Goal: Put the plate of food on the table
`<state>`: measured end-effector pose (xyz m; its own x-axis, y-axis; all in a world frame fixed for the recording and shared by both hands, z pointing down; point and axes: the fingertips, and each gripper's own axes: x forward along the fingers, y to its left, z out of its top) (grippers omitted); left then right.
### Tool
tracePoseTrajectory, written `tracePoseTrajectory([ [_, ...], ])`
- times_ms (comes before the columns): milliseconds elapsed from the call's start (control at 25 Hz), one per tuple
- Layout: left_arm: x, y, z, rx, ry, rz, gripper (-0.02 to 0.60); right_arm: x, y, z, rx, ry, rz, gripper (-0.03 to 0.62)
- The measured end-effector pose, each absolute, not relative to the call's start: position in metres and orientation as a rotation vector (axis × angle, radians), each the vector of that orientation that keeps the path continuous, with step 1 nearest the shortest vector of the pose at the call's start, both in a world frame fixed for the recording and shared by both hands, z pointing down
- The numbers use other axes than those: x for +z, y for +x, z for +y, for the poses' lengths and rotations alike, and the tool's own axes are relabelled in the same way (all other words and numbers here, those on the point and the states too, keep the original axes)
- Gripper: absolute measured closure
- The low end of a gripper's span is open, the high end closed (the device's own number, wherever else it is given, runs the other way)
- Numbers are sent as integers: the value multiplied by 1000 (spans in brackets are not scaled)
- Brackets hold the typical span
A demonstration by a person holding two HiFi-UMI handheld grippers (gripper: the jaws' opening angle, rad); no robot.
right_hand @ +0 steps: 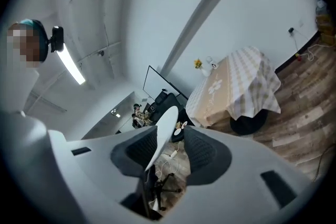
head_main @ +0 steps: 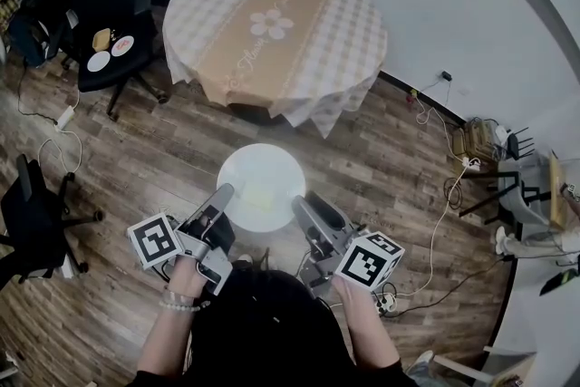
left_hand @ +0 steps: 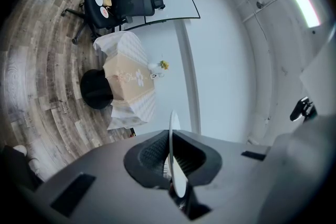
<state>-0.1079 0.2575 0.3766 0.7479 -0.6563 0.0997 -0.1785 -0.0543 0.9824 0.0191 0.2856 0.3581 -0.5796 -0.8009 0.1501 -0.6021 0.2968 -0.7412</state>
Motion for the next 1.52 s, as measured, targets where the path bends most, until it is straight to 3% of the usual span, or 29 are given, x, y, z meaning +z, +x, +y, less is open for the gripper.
tracePoseTrajectory([
  [440,377,-109,262,-441,1613,-650,572,362,10,293,-1268,-1161,2166,562],
  [1520,377,-117,258,-403,1659,-609,572,361,2,295,-1230,-1232,2124,571],
])
